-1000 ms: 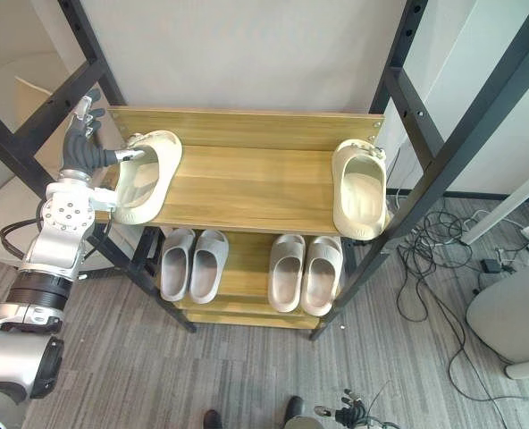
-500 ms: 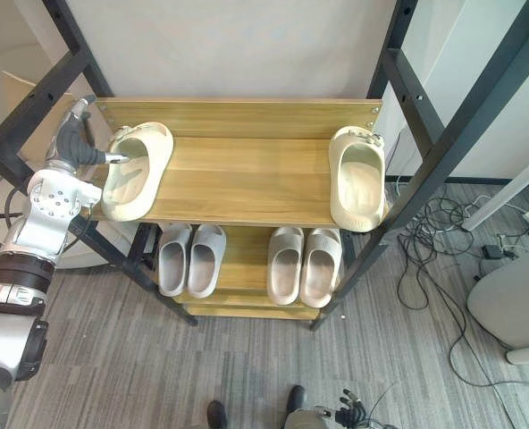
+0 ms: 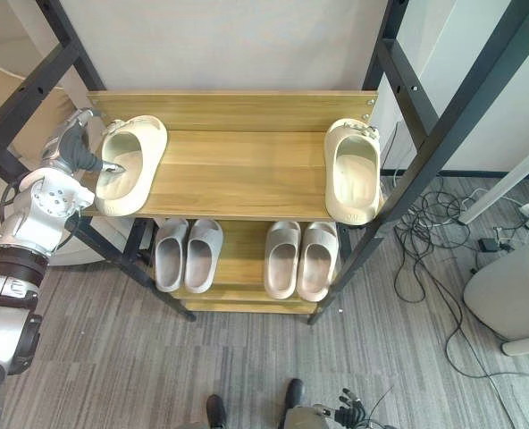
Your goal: Organize the slippers on the shoe rack
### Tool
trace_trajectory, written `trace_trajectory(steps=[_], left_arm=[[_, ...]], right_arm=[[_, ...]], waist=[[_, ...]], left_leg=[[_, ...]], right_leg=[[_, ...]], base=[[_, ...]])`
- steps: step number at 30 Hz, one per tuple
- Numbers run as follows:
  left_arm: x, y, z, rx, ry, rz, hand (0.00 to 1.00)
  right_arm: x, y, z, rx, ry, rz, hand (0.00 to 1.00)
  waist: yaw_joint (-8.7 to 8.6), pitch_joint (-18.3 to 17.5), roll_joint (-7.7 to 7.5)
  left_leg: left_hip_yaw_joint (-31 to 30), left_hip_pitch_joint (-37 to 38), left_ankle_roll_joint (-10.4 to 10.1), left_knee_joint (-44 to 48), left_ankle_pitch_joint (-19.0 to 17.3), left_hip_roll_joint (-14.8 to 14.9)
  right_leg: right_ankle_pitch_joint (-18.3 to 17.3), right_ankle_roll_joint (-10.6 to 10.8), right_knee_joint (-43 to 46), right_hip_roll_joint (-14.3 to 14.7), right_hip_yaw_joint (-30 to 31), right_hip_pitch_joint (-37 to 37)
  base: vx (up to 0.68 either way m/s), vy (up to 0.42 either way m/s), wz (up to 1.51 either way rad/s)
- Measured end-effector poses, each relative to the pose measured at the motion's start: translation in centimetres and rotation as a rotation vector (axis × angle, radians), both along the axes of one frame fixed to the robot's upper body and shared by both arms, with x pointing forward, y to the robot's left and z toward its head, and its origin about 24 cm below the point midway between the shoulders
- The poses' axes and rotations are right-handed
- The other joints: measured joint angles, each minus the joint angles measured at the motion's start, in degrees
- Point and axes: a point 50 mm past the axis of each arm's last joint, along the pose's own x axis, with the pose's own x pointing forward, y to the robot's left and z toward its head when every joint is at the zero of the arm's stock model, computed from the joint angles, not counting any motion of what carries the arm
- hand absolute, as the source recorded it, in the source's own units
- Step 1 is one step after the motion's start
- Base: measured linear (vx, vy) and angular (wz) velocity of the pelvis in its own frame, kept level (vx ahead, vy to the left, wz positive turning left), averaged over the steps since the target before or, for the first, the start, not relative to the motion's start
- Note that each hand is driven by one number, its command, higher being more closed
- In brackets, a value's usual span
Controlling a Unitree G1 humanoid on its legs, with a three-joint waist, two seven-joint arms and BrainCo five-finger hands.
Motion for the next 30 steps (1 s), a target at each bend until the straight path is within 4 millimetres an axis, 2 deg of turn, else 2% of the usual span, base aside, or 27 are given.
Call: trace_trajectory(steps=[12,18,20,22,23,24,28,30], left_arm=[[0.3,0.9,0.2,-0.027,0.021,0.053,1.0],[0.6,0.3,0.4,-0.054,0.01,0.037,1.0],[1.0,-0.9,1.0,-0.076,-0.011,0.005,1.0],[1.7,-3.6,1.7,-0.127,-0.058,-0.075,1.0],[1.8,-4.3,1.8,-0.136,-0.072,-0.094,1.0],[2.3,-6.8,1.6,-0.168,-0.092,-0.147,1.0],[2.3,-7.2,1.5,-0.189,-0.086,-0.154,1.0],[2.5,-8.2,1.4,-0.207,-0.086,-0.176,1.0]], right_arm=[[0.2,0.1,0.0,-0.009,-0.002,-0.013,0.0],[0.2,0.2,0.0,-0.007,0.001,-0.015,0.0],[0.2,0.3,-0.1,-0.006,0.003,-0.016,0.0],[0.4,0.3,0.0,-0.006,0.001,-0.015,0.0],[0.5,0.3,0.0,-0.006,-0.001,-0.014,0.0],[1.0,0.4,0.0,-0.003,-0.005,-0.012,0.0],[1.3,0.4,0.1,-0.003,-0.013,-0.01,0.0],[1.3,0.4,0.1,-0.004,-0.013,-0.011,0.0]], waist=[[0.16,0.1,0.02],[-0.11,0.2,-0.11],[-0.38,0.2,-0.19],[-0.47,0.2,-0.19],[-0.64,0.2,-0.19],[-2.0,0.2,-0.18],[-2.12,0.2,-0.17],[-2.22,0.3,-0.11]], left_leg=[[1.8,-0.3,-0.3,-0.9,0.6,-0.2],[2.4,-0.3,0.4,-1.0,1.0,-0.9],[2.4,0.0,0.5,-1.0,1.1,-1.1],[2.2,0.0,0.5,-1.0,1.1,-1.4],[2.3,0.0,0.5,-1.0,1.1,-1.5],[2.4,0.1,0.5,-1.0,1.1,-1.8],[2.6,0.1,0.5,-1.0,1.1,-1.9],[2.7,0.1,0.5,-1.0,1.1,-1.9]], right_leg=[[1.4,0.3,-0.8,0.1,1.7,-1.3],[3.0,0.1,-2.3,-0.2,2.4,-1.0],[3.1,0.2,-2.6,-0.3,2.4,-0.5],[3.2,0.3,-2.7,-0.6,2.2,-0.4],[3.2,0.3,-2.7,-0.7,2.2,-0.4],[3.4,0.4,-2.7,-0.9,2.5,-0.3],[3.8,0.3,-3.3,-0.9,2.6,-0.2],[3.8,0.3,-3.3,-0.9,2.7,-0.3]], base=[[-0.04,0.009,-0.07],[-0.04,0.019,-0.05],[-0.03,0.023,0.04],[-0.02,0.027,0.04],[-0.06,0.053,-0.03],[-0.07,0.04,-0.04],[-0.06,0.009,-0.04],[-0.04,0.007,-0.01]])
